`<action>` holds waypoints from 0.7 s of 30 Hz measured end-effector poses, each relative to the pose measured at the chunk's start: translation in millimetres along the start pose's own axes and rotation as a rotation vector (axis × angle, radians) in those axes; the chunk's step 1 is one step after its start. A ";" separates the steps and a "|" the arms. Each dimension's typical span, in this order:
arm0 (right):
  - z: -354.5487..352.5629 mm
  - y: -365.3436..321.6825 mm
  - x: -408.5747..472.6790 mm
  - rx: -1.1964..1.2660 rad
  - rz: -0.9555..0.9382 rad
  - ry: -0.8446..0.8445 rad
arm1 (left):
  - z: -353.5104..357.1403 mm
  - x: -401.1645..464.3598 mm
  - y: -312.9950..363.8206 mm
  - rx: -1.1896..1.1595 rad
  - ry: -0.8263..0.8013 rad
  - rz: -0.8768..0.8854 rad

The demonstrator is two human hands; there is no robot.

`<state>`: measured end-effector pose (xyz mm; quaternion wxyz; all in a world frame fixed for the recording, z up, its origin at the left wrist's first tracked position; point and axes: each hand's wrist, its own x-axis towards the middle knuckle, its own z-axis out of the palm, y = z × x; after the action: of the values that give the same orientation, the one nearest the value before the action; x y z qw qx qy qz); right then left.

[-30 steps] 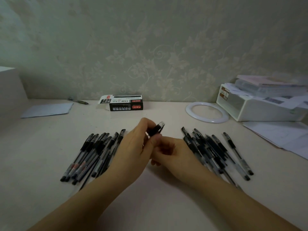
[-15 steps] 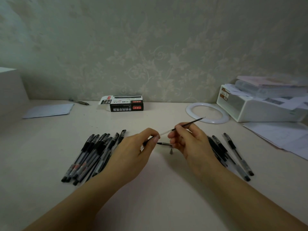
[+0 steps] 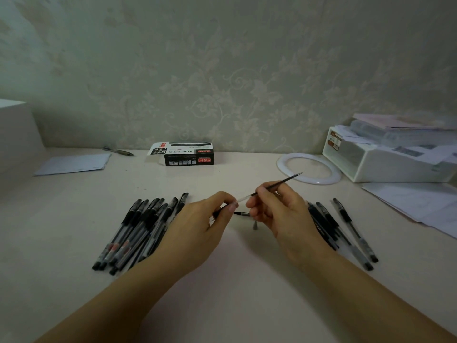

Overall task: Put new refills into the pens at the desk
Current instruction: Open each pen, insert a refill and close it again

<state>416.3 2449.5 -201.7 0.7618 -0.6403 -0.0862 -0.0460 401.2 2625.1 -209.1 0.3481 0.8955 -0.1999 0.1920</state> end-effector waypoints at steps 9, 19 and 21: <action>-3.7 4.4 -4.4 -0.676 -0.175 -0.127 | -0.8 0.0 1.0 -0.061 0.002 0.010; -15.5 -0.1 -0.6 -1.038 -0.307 -0.045 | -4.4 1.8 5.7 -0.211 0.112 0.032; -17.8 1.5 -0.3 -1.128 -0.281 -0.043 | -5.2 2.2 6.4 -0.255 0.131 0.020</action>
<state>417.6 2432.2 -206.1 0.2875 -0.9304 -0.1478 -0.1727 398.9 2623.9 -200.9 0.4696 0.8274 -0.2085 0.2267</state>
